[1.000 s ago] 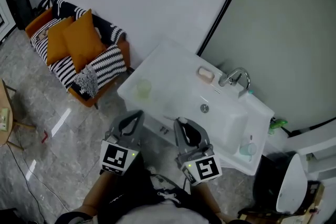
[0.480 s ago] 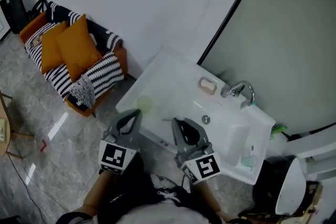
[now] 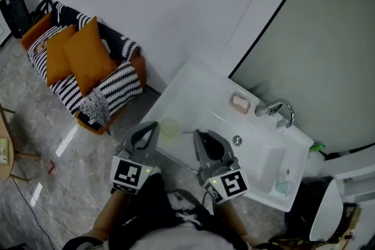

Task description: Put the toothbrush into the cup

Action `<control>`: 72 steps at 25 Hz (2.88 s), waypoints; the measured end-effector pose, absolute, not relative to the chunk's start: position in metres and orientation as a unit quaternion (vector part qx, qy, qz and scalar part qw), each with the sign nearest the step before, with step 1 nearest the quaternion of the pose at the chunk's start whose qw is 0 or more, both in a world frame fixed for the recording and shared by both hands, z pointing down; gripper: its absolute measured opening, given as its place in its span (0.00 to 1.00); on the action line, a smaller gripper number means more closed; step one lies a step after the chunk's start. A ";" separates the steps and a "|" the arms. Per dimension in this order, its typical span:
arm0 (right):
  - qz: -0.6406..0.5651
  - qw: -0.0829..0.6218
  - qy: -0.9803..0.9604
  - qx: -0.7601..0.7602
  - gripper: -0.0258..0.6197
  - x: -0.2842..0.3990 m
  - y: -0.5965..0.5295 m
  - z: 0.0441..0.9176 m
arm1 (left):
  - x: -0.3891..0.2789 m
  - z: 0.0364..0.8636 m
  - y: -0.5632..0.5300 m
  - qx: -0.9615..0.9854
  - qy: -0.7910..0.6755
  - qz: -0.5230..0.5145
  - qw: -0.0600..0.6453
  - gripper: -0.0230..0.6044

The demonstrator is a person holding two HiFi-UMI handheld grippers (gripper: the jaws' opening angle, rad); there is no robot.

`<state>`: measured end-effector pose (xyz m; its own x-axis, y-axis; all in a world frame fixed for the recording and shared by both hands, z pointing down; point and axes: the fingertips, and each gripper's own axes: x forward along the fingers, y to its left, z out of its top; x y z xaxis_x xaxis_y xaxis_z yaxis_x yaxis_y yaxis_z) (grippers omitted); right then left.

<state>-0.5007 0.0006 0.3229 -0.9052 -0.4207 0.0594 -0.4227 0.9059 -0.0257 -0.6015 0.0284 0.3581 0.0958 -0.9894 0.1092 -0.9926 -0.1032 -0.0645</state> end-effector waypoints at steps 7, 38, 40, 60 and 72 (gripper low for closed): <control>0.037 0.018 -0.973 0.225 0.08 -0.518 -0.016 0.337 | -0.620 0.372 0.011 0.747 -0.661 0.072 0.020 0.04; 0.091 0.107 -0.973 0.185 0.08 -0.572 -0.032 0.431 | -0.650 0.411 0.004 0.745 -0.658 0.089 0.067 0.04; 0.095 0.109 -0.972 0.183 0.08 -0.574 -0.032 0.435 | -0.652 0.413 0.005 0.743 -0.659 0.091 0.070 0.04; 0.126 0.152 -0.966 0.164 0.08 -0.580 -0.029 0.478 | -0.658 0.423 0.004 0.739 -0.662 0.097 0.082 0.04; 0.138 0.175 -0.961 0.164 0.08 -0.575 -0.024 0.505 | -0.658 0.429 0.007 0.739 -0.662 0.096 0.087 0.04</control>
<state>-0.5752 -0.0238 0.5051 -0.8847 -0.2670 0.3822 -0.3639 0.9078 -0.2083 -0.6579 0.0070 0.4288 0.1061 -0.9608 0.2563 -0.9940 -0.1094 0.0017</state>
